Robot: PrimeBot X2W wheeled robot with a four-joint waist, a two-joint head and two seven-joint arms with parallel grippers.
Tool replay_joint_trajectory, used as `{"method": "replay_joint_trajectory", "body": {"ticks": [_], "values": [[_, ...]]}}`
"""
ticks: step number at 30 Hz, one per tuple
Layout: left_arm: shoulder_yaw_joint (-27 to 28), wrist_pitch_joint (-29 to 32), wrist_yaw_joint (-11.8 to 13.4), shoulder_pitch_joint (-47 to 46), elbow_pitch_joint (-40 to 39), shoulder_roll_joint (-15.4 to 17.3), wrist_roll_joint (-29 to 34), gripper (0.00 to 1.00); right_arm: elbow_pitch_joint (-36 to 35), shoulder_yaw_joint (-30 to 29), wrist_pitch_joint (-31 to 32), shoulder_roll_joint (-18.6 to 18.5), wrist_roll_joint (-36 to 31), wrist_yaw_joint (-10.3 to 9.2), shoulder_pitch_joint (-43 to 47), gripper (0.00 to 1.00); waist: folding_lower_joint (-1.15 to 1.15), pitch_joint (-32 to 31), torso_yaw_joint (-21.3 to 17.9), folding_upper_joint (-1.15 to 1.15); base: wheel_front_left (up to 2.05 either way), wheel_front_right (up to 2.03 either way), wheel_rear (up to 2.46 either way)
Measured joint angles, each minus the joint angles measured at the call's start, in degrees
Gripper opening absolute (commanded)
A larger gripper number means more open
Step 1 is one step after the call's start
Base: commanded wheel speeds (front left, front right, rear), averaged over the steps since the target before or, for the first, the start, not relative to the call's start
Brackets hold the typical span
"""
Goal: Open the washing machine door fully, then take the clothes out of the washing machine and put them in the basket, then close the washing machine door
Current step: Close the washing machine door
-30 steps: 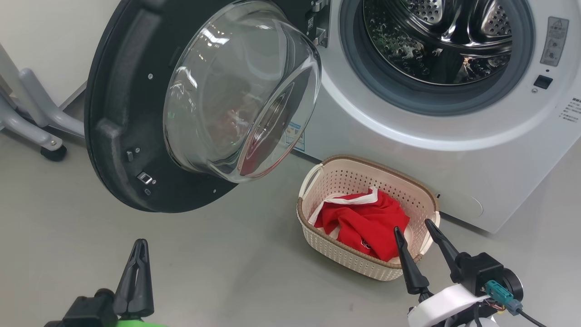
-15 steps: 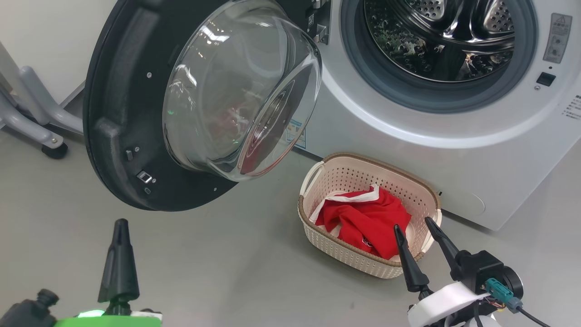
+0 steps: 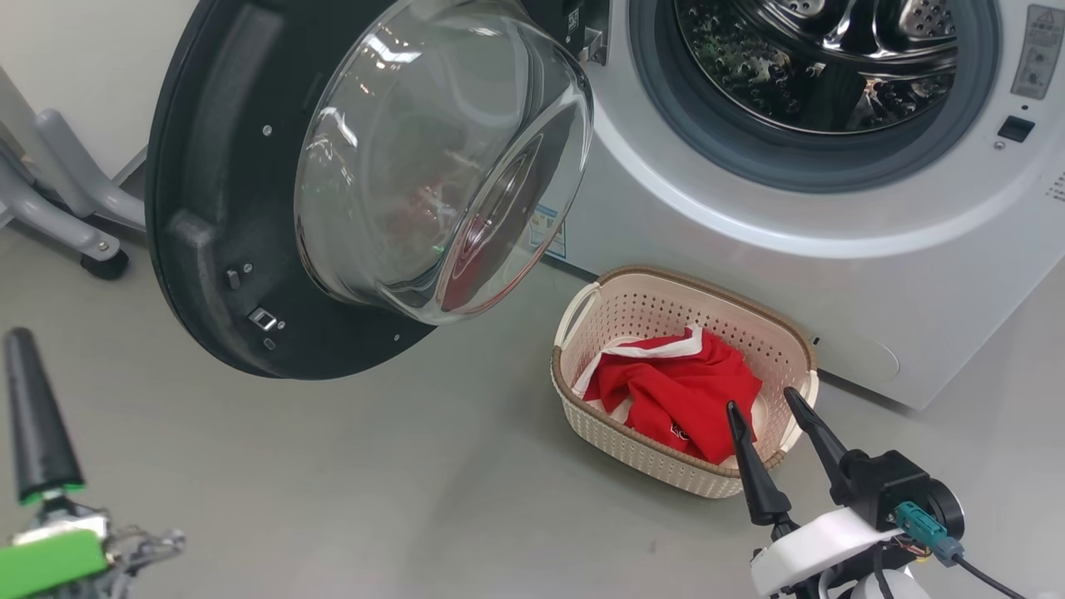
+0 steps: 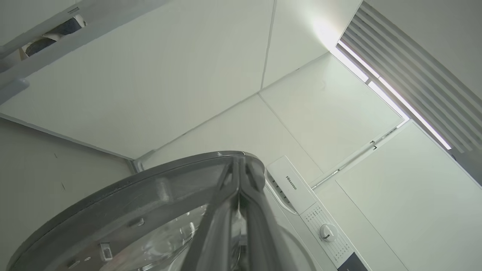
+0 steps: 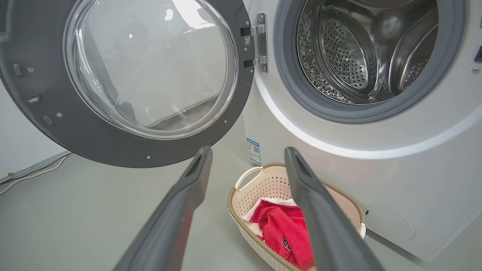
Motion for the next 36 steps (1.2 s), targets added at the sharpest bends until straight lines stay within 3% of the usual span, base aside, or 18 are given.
{"method": "replay_joint_trajectory", "body": {"ticks": [4,12,24,36], "values": [[4.28,0.12,0.0,-2.59,0.97,0.31,-3.2,0.0,-0.07,-0.27,0.0,-0.42,0.0,0.0,-0.01,1.0,0.0,0.5,0.01,0.0,0.0,0.0,0.0],[11.59,3.27,0.74,-8.22,9.18,4.85,-10.92,0.0,-0.8,-0.96,0.0,-0.73,-0.02,-0.15,0.0,1.0,0.0,1.29,-0.19,0.0,0.0,0.0,0.0],[12.67,11.61,4.57,-15.76,23.79,11.61,-17.35,0.0,-1.2,-0.78,0.0,-0.97,-0.18,-0.99,0.03,1.0,0.0,2.12,-1.61,0.0,0.0,0.0,0.0],[12.8,16.25,5.02,-19.23,32.14,12.73,-21.51,0.0,-1.54,-0.16,0.0,-1.02,-0.24,-0.52,-0.1,1.0,0.0,3.6,-6.37,0.0,0.0,0.0,0.0]]}}
